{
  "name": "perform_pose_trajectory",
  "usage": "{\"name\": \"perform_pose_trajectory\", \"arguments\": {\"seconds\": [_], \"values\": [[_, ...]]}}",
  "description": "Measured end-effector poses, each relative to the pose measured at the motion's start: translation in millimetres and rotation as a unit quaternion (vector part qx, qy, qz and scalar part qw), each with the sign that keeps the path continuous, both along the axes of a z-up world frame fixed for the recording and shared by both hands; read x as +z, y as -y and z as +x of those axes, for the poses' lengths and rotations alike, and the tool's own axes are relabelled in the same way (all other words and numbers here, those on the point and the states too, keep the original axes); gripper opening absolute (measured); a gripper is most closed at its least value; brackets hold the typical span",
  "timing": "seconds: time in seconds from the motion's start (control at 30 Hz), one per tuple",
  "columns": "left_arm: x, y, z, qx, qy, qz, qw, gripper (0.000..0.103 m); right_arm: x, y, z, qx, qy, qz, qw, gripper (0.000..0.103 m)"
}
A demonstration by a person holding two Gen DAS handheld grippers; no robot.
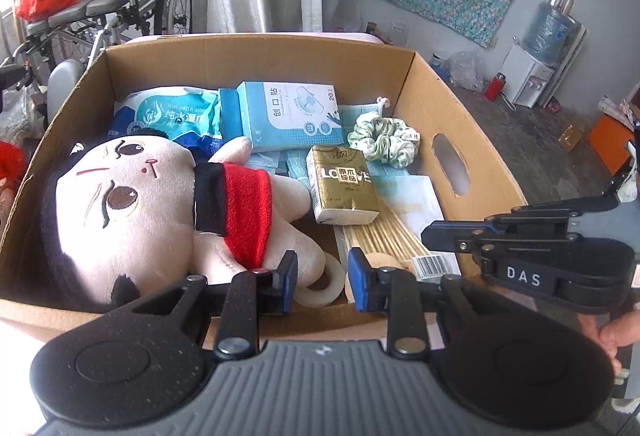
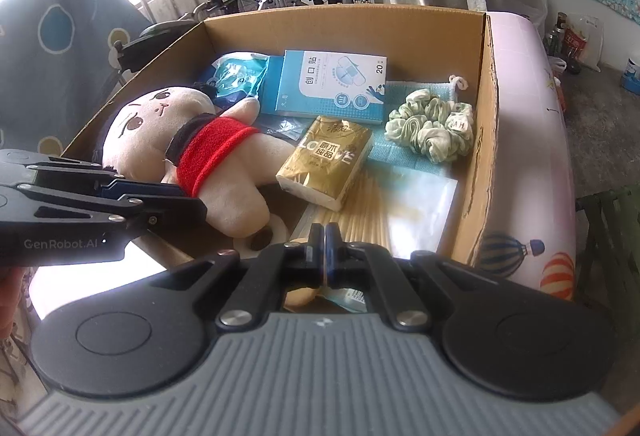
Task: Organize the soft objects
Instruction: 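Lower the puff into the box beside the doll and open the left gripper, then raise the left gripper out of the box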
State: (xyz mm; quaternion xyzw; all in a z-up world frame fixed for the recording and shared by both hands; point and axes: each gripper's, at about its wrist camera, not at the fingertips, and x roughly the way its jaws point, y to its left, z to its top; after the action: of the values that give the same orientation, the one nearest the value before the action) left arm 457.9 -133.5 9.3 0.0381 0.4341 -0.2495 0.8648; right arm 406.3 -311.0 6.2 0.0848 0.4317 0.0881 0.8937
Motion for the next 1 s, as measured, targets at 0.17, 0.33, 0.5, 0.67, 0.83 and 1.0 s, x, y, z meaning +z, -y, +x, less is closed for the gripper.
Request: {"name": "perform_pose_trajectory", "arguments": {"seconds": [0.17,0.33,0.5,0.67,0.83,1.0], "values": [[3.2,-8.6,-27.8,0.011,-0.014,-0.041,0.999,0.028,0.5,-5.5,-15.6,-0.002,-0.008,-0.038,0.999,0.0],[1.9,-3.1,-42.3,0.006,0.0,-0.039,0.9992,0.028,-1.4,-1.5,-28.2,-0.009,-0.002,-0.05,0.999,0.0],[13.5,3.3,-49.8,0.006,0.052,0.013,0.9985,0.063,11.5,7.0,-37.2,-0.052,-0.011,-0.018,0.998,0.004],[36.4,-4.8,-75.7,0.057,0.102,0.013,0.993,0.081,53.5,19.2,-77.0,-0.127,0.064,0.057,0.988,0.024],[60.9,-20.4,-114.8,0.103,0.142,0.014,0.9843,0.098,90.2,2.5,-117.9,-0.162,0.139,0.052,0.976,0.035],[82.0,-33.6,-128.5,0.115,0.152,-0.034,0.981,0.1,96.8,-7.2,-161.9,-0.243,0.158,0.037,0.956,0.042]]}}
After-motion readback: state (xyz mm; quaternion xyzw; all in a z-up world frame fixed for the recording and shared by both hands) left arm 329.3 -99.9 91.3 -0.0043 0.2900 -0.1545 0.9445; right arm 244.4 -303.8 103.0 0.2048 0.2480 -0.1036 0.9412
